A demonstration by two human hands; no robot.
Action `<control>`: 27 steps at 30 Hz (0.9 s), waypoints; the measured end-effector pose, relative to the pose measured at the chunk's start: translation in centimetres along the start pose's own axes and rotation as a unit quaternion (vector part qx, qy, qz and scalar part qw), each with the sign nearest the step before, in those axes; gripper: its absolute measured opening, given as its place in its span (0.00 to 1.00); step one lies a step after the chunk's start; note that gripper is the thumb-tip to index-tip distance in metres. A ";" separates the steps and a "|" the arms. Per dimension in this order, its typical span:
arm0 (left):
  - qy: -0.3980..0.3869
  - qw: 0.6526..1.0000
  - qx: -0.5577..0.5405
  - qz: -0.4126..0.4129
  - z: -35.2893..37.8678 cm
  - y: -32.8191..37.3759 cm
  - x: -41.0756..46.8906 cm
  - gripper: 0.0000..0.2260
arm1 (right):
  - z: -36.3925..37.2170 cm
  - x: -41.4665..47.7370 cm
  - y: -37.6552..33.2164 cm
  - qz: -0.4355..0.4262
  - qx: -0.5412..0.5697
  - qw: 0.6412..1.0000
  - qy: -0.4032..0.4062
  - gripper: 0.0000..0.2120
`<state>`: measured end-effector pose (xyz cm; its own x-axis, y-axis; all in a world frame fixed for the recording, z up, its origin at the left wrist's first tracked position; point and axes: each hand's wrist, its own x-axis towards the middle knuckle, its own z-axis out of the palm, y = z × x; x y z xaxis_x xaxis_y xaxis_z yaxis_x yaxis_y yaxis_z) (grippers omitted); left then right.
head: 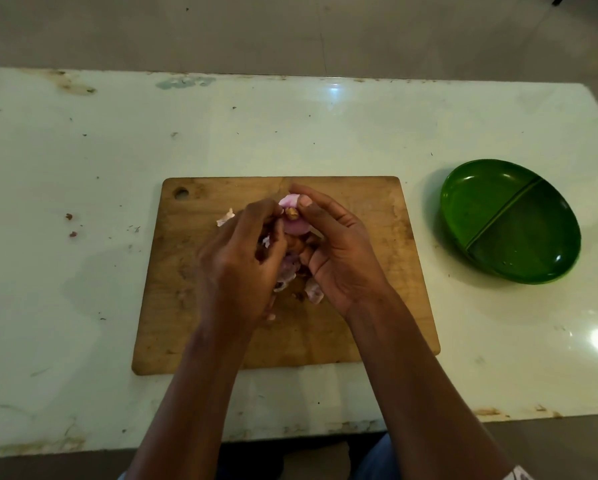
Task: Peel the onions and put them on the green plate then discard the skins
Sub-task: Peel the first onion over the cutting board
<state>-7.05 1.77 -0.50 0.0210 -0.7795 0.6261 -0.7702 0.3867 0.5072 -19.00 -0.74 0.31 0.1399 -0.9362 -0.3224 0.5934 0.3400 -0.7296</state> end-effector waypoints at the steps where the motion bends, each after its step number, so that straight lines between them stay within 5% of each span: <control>1: 0.008 1.000 0.012 0.009 0.0 0.0 -0.1 0.07 | 0.0 0.0 0.0 0.000 0.000 1.000 -0.002 0.11; 9: 0.039 0.999 0.021 -0.026 0.1 0.2 -0.1 0.10 | 0.2 -0.2 0.1 0.001 -0.018 1.000 0.000 0.15; 20: 0.107 0.938 -0.138 -0.299 0.2 1.7 0.9 0.21 | 0.5 -0.4 0.6 0.024 -0.027 0.999 -0.011 0.17; 27: 0.110 0.934 -0.183 -0.288 0.5 2.0 1.1 0.18 | 0.3 0.0 0.6 0.009 -0.001 1.000 0.004 0.18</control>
<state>-8.82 1.44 0.89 0.5256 -0.8060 0.2722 -0.3223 0.1074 0.9405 -18.44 -0.60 0.06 0.1455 -0.9289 -0.3405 0.5895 0.3577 -0.7243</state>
